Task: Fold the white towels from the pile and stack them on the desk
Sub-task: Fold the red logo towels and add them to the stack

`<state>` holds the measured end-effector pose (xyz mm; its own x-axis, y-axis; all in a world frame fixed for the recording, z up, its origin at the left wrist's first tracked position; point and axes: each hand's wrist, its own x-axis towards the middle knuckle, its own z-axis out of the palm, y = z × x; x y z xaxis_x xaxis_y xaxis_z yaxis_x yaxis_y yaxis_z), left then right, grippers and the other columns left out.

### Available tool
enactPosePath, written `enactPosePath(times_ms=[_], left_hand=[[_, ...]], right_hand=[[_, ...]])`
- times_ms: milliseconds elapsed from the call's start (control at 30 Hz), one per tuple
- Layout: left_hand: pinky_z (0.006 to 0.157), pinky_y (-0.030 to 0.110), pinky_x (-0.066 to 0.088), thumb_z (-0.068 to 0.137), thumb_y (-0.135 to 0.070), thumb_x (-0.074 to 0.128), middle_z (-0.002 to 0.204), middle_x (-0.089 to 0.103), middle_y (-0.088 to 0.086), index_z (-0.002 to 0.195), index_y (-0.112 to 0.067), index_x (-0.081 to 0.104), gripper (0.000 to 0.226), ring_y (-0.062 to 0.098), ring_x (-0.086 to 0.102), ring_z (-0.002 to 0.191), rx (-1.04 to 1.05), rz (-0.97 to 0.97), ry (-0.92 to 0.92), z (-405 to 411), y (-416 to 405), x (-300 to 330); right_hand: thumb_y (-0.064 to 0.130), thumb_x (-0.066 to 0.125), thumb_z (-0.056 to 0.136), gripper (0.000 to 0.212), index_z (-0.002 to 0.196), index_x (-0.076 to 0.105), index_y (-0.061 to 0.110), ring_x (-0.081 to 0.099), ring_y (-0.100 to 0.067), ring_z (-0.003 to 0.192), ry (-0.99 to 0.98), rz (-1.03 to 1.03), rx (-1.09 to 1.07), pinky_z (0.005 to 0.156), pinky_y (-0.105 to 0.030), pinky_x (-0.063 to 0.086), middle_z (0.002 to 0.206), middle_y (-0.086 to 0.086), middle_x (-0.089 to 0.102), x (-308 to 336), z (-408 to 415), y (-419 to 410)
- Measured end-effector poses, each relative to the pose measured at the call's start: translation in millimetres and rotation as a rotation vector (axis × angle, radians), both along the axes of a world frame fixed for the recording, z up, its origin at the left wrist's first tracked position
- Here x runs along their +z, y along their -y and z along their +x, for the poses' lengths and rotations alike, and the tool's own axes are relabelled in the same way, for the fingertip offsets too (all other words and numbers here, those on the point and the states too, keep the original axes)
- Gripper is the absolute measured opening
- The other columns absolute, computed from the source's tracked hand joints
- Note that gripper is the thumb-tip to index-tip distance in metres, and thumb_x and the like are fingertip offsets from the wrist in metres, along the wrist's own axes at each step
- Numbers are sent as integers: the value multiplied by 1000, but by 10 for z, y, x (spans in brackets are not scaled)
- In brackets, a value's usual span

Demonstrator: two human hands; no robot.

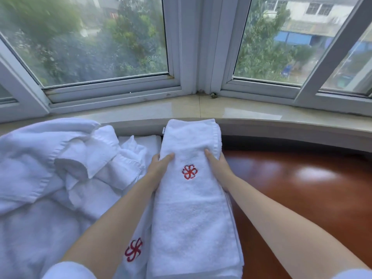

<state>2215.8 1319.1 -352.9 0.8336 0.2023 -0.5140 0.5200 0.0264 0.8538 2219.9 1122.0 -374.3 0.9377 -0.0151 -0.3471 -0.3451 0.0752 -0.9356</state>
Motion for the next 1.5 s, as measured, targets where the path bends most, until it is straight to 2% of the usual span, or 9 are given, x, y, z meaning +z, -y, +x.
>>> enactPosePath(times_ms=[167,433,567,700,1100,1167,1267,1367,1500], left_hand=[[92,46,52,90,-32,63,115,65,12,117,-12,52,35,30,64,103,67,111,73,-69,-87,-19],[103,41,40,99,-43,43,134,54,13,139,-15,41,49,33,51,122,-173,521,87,-111,59,20],[102,39,36,102,-28,34,143,39,16,153,-15,17,55,34,43,128,-318,813,153,-355,98,119],[110,39,30,104,-27,25,160,7,13,153,-20,19,50,34,31,138,-476,1012,170,-788,249,165],[106,38,35,99,-12,31,162,1,-2,151,-20,24,53,26,29,139,-450,1117,242,-1434,75,227],[106,39,36,98,-8,32,160,8,3,149,-16,29,51,26,30,139,-440,1085,241,-1423,48,233],[104,39,37,101,-13,30,155,22,9,144,-13,35,43,28,36,134,-483,1072,276,-1475,47,148],[103,39,38,103,-19,26,161,6,3,151,-22,22,49,24,28,141,-466,1098,305,-1564,40,-4],[113,38,28,102,-20,25,162,3,-1,154,-22,14,53,24,21,145,-502,1183,343,-1556,55,-150]], right_hand=[[66,65,73,63,129,49,41,62,-7,109,126,-190,46,92,-33,51,119,17,63,32,-29,-153],[55,51,89,67,144,29,25,50,-23,124,63,-484,34,103,-40,40,141,-1,47,16,-155,-10],[46,42,97,67,152,9,28,40,-24,135,60,-463,89,111,-45,32,153,-3,32,41,-492,-32],[49,41,95,68,151,5,38,43,-26,131,-13,-437,106,110,-44,35,152,-2,32,92,-933,-57],[26,55,86,77,152,16,36,33,-24,136,10,-287,168,112,-40,33,156,-1,13,591,-1422,-265],[32,53,90,77,152,7,39,28,-26,139,-52,-373,204,110,-34,31,158,-2,4,520,-1486,-179],[56,37,95,73,145,-14,50,26,-34,140,-168,-535,280,108,-43,30,159,-6,-6,248,-1673,-93],[63,26,94,68,140,-23,53,34,-35,135,-141,-654,272,97,-39,36,159,-4,-8,170,-1741,-124],[64,20,94,68,146,-19,45,19,-25,145,-44,-914,273,109,-42,28,160,0,-15,96,-1759,-126]])
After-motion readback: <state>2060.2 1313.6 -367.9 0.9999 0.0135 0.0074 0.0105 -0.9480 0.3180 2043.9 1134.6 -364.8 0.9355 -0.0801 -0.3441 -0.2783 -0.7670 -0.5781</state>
